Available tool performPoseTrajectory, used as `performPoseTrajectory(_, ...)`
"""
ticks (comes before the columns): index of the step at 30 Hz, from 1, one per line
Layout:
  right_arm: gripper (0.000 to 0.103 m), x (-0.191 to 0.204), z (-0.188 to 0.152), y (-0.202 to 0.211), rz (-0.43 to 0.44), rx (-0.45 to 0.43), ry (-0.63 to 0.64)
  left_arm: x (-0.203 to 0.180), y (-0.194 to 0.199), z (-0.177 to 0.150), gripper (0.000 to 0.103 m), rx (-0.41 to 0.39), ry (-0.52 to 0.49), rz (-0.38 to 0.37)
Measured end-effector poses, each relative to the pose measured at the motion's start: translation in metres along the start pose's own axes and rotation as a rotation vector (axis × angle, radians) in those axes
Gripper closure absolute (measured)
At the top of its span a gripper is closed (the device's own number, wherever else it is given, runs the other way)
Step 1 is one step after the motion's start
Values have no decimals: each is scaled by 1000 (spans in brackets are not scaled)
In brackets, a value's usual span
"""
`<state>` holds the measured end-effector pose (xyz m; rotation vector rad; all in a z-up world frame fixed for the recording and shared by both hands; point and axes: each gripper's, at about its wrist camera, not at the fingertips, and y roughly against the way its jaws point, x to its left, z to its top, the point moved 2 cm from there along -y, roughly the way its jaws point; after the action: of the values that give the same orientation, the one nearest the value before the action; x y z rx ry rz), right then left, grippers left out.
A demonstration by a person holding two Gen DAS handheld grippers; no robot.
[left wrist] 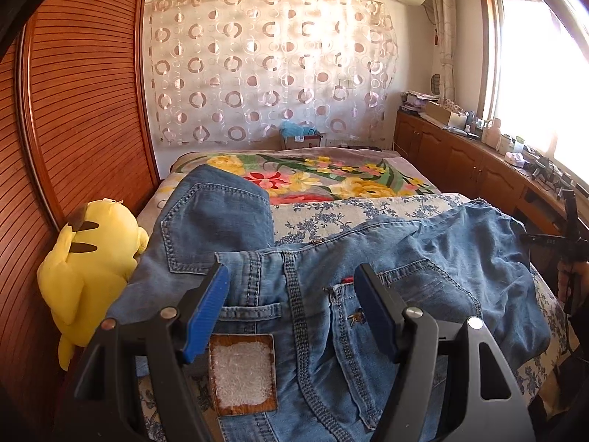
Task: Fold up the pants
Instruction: 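Close the right tool on a jeans leg hem and lift it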
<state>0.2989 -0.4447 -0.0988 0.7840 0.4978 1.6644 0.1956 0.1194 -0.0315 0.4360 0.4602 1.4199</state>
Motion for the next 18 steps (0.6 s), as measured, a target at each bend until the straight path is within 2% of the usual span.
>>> performPoseTrajectory(6, 102, 20, 11, 20, 0, -67, 32, -4, 1, -11, 33, 11, -2, -17)
performPoseTrajectory(10, 102, 45, 27, 35, 32, -110, 69, -9, 1, -20, 33, 25, -5, -34)
performPoseTrajectory(18, 103, 146, 57, 64, 141, -200, 232, -11, 17, -38, 33, 28, 5, -50)
